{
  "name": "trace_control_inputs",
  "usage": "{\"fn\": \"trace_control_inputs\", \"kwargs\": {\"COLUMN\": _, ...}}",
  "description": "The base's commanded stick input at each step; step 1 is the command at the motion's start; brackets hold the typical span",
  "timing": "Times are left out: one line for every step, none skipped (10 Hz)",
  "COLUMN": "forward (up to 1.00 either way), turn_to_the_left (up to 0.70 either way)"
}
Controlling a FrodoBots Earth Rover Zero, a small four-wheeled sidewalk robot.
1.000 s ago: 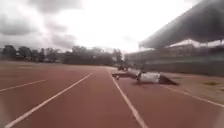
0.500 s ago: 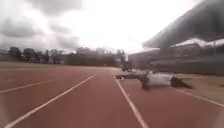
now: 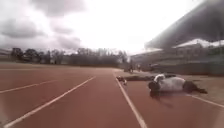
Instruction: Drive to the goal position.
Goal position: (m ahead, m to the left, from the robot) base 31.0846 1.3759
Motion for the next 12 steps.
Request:
{"fn": "trace_control_inputs", "kwargs": {"forward": 0.85, "turn_to_the_left": 0.0}}
{"fn": "trace_control_inputs", "kwargs": {"forward": 0.85, "turn_to_the_left": 0.0}}
{"fn": "trace_control_inputs", "kwargs": {"forward": 0.85, "turn_to_the_left": 0.0}}
{"fn": "trace_control_inputs", "kwargs": {"forward": 0.85, "turn_to_the_left": 0.0}}
{"fn": "trace_control_inputs", "kwargs": {"forward": 0.85, "turn_to_the_left": 0.0}}
{"fn": "trace_control_inputs", "kwargs": {"forward": 0.85, "turn_to_the_left": 0.0}}
{"fn": "trace_control_inputs", "kwargs": {"forward": 0.85, "turn_to_the_left": 0.0}}
{"fn": "trace_control_inputs", "kwargs": {"forward": 0.85, "turn_to_the_left": 0.0}}
{"fn": "trace_control_inputs", "kwargs": {"forward": 0.85, "turn_to_the_left": 0.0}}
{"fn": "trace_control_inputs", "kwargs": {"forward": 0.85, "turn_to_the_left": 0.0}}
{"fn": "trace_control_inputs", "kwargs": {"forward": 0.85, "turn_to_the_left": 0.0}}
{"fn": "trace_control_inputs", "kwargs": {"forward": 0.85, "turn_to_the_left": 0.0}}
